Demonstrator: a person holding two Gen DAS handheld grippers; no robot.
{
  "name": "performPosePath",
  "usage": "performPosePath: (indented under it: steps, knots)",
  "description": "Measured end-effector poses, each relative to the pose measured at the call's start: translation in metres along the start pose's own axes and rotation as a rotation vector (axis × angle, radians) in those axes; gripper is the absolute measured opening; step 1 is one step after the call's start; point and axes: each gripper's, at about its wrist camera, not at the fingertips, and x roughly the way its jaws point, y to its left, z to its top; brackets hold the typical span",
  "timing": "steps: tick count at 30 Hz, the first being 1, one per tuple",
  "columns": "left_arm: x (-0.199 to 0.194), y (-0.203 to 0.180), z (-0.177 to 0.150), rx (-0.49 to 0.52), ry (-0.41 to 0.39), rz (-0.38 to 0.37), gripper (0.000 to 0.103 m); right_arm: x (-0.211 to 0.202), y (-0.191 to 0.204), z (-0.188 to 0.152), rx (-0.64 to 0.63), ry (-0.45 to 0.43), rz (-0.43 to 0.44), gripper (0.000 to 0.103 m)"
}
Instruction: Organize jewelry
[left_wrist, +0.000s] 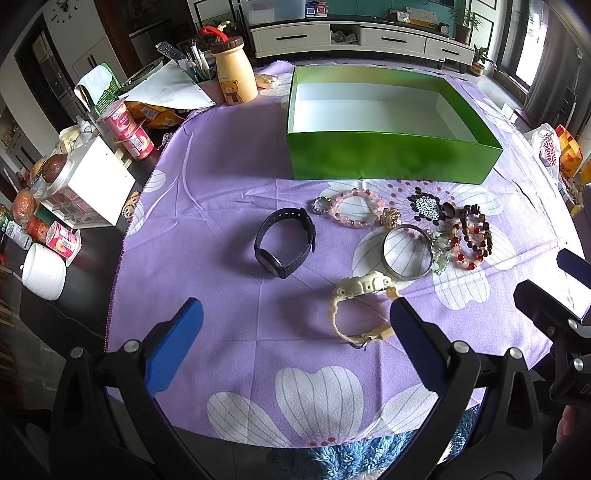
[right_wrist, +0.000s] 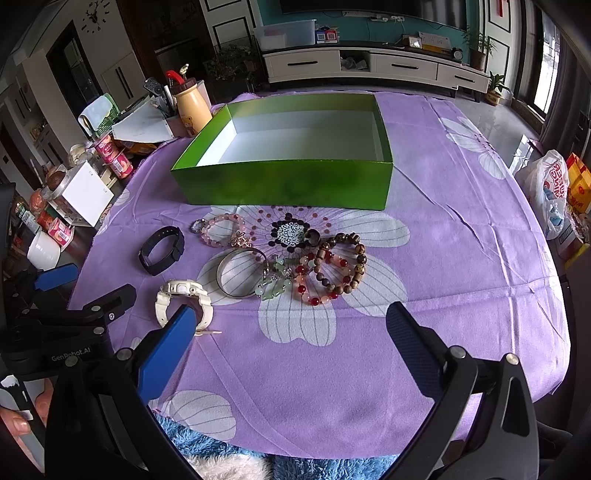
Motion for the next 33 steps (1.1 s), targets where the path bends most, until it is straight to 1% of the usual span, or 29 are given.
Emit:
performPosePath:
  steps: [4,7,10,11,14,17,20,21,23,24,26,27,29,33]
  knots:
    - [0.0,-0.001,0.0,0.001,-0.002,-0.006,0.101,0.0,0.0,0.0,-0.001,-0.001,0.0,0.102]
    - [0.0,0.0,0.0,-0.003,-0.002,-0.032,0.101,0.001,0.0,0.0,-0.001,-0.004,-0.001,0.102]
    - [0.002,0.004,0.0,-0.021,0.004,-0.096,0.101,0.0,-0.004,-0.001,-0.012,-0.03,0.027,0.102]
    - [0.004,0.006,-0.001,-0.034,0.009,-0.132,0.101,0.0,-0.006,-0.002,-0.022,-0.044,0.04,0.102]
    - [0.012,0.018,-0.004,-0.083,0.017,-0.205,0.101,-0.001,-0.013,-0.006,-0.064,-0.095,0.076,0.102]
    - [0.018,0.025,-0.009,-0.101,0.004,-0.23,0.101,0.005,-0.017,-0.012,-0.1,-0.112,0.092,0.102]
    - [0.026,0.022,-0.016,-0.082,0.0,-0.242,0.101,0.017,-0.016,-0.02,-0.135,-0.1,0.106,0.102]
    - [0.028,0.021,-0.019,-0.077,0.0,-0.245,0.101,0.021,-0.016,-0.023,-0.144,-0.091,0.12,0.1]
    - [0.032,0.019,-0.024,-0.063,-0.008,-0.25,0.101,0.03,-0.013,-0.028,-0.162,-0.076,0.145,0.092]
    - [0.034,0.018,-0.027,-0.058,-0.015,-0.245,0.101,0.033,-0.012,-0.03,-0.169,-0.073,0.153,0.089]
    - [0.037,0.018,-0.028,-0.055,-0.022,-0.233,0.101,0.04,-0.01,-0.033,-0.18,-0.06,0.165,0.08]
    - [0.039,0.018,-0.027,-0.055,-0.021,-0.225,0.1,0.043,-0.011,-0.034,-0.177,-0.056,0.175,0.078]
    - [0.042,0.017,-0.025,-0.056,-0.021,-0.216,0.098,0.048,-0.012,-0.034,-0.167,-0.05,0.197,0.069]
    - [0.053,0.008,-0.02,-0.032,-0.008,-0.216,0.094,0.054,-0.014,-0.032,-0.151,-0.041,0.218,0.062]
